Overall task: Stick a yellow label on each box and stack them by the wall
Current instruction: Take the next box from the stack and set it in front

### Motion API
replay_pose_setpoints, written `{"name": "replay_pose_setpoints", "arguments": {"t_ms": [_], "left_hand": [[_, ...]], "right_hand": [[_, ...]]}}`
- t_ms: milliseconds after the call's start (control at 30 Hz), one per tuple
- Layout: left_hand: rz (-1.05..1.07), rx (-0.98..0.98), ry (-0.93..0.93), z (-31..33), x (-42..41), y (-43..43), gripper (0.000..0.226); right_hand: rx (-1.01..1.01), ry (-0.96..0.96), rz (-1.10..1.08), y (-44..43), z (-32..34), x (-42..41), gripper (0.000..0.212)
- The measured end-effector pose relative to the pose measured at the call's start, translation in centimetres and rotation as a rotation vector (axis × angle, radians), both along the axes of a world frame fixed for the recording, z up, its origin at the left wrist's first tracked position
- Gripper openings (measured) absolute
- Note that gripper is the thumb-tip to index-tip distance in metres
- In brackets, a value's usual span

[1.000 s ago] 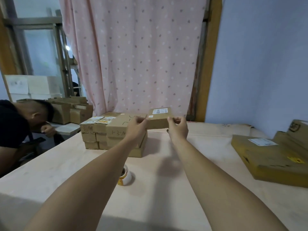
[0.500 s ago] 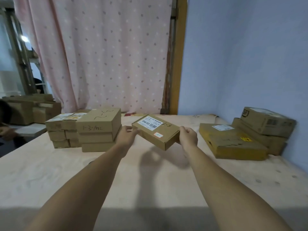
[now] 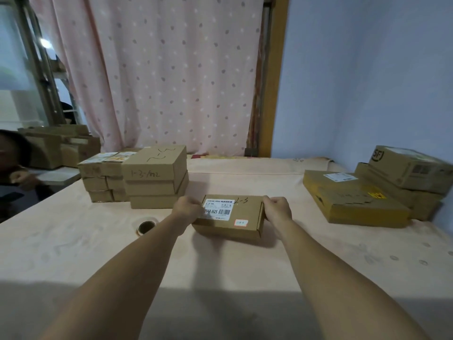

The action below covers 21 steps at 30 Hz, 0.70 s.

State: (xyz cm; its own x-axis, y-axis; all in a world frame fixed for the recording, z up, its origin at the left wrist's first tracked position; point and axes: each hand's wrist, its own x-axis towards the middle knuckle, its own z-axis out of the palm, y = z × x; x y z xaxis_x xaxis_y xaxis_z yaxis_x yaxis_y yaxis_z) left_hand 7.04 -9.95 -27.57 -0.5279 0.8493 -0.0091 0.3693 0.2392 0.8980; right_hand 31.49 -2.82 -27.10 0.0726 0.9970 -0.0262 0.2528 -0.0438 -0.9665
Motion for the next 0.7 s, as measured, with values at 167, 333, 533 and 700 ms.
{"name": "replay_pose_setpoints", "arguments": {"t_ms": [167,333,533,700], "left_hand": [[0.069,-0.055,0.023,-1.0,-1.0,-0.4,0.019],[0.075,-0.084,0.056,-1.9,-1.1,-0.3,0.013],[0.051,-0.099,0.024,-2.2,-0.9,0.0,0.008],[0.029,-0.115,0.041,-1.9,-0.4,-0.1,0.01]], "right_hand": [[-0.052,-0.01,-0.014,0.6,-1.0,-0.5,0.042],[-0.093,-0.039,0.069,0.3,-1.8,-1.1,0.03],[-0.102,-0.135,0.088,0.1,-2.7,-1.2,0.021],[-0.136,-0.153,0.118,-0.3,-3.3,-1.2,0.012]]}}
